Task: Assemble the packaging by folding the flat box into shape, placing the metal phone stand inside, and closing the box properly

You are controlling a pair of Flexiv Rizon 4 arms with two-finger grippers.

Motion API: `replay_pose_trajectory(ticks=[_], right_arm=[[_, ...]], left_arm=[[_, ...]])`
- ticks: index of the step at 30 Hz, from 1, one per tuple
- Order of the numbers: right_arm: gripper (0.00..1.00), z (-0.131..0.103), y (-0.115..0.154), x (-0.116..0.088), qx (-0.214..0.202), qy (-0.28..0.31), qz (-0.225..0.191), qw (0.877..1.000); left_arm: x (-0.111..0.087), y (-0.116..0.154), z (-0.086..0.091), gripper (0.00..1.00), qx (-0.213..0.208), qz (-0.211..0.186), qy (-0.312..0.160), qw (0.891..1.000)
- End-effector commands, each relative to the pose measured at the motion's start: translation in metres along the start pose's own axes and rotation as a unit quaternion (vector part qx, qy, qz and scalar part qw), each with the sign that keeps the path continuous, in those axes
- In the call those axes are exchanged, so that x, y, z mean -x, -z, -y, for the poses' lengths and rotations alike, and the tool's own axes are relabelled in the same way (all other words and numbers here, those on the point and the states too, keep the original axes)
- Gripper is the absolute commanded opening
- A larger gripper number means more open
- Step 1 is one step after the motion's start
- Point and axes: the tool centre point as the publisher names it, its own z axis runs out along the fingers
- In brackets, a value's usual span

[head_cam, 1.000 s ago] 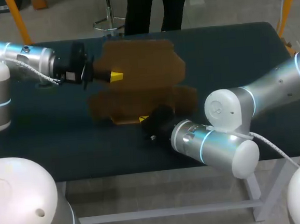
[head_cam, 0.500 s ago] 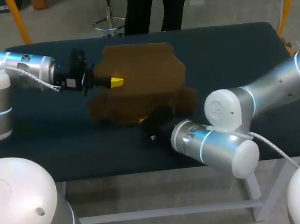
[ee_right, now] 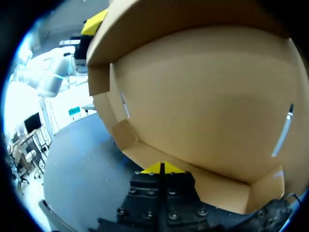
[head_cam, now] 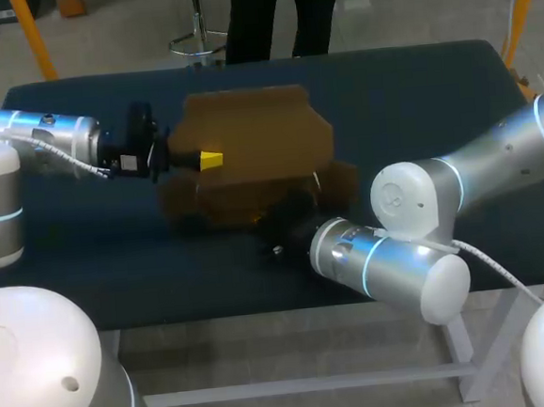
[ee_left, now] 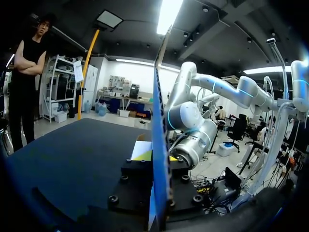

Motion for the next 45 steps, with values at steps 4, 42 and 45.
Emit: replay_pose_trajectory(ticks=[4, 42, 45], right_arm=[[0.00, 0.0062, -0.0046, -0.0004, 0.002, 0.000, 0.001, 1.000], [0.00, 0.0062, -0.0046, -0.0004, 0.002, 0.000, 0.001, 1.000], [0.00, 0.0062, -0.0046, -0.0004, 0.002, 0.000, 0.001, 1.000]], left_arm=[[-0.0016, -0.0026, -0.0018, 0.00, 0.011, 0.003, -0.002, 1.000], [-0.0007, -0.0006, -0.0007, 0.00, 0.013, 0.018, -0.007, 1.000], [-0.0007, -0.0006, -0.0007, 0.00, 0.013, 0.018, -0.007, 1.000]])
